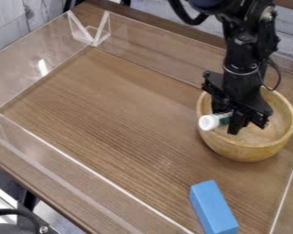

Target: Remove the green marker from inside the brown bowl and put it on the table

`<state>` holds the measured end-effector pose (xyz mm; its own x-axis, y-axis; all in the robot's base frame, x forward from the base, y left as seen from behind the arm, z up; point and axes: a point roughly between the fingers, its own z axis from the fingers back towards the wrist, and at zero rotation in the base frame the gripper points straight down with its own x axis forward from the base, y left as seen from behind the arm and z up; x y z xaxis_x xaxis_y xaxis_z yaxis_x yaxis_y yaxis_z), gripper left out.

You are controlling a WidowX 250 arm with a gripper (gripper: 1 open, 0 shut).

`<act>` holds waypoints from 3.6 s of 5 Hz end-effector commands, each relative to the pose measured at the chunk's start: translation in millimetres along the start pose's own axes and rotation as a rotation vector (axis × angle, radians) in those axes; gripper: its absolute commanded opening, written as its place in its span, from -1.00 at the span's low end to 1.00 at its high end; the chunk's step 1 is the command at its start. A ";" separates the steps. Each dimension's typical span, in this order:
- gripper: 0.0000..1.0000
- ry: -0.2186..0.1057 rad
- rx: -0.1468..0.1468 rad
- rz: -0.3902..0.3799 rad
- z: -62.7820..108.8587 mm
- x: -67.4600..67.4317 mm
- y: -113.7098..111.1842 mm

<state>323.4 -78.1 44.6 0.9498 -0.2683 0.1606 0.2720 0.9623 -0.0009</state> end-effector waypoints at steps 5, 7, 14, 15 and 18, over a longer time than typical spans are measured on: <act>-1.00 -0.095 0.000 0.019 27.4 16.8 -1.1; 1.00 -0.100 -0.002 0.028 28.6 16.6 -0.7; -1.00 -0.123 0.092 0.167 124.0 -22.7 15.2; -1.00 -0.125 0.110 0.220 126.7 -43.9 15.6; -1.00 -0.144 0.118 0.249 124.6 -91.3 12.7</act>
<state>217.7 -35.4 144.0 0.9609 -0.0229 0.2759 0.0073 0.9983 0.0573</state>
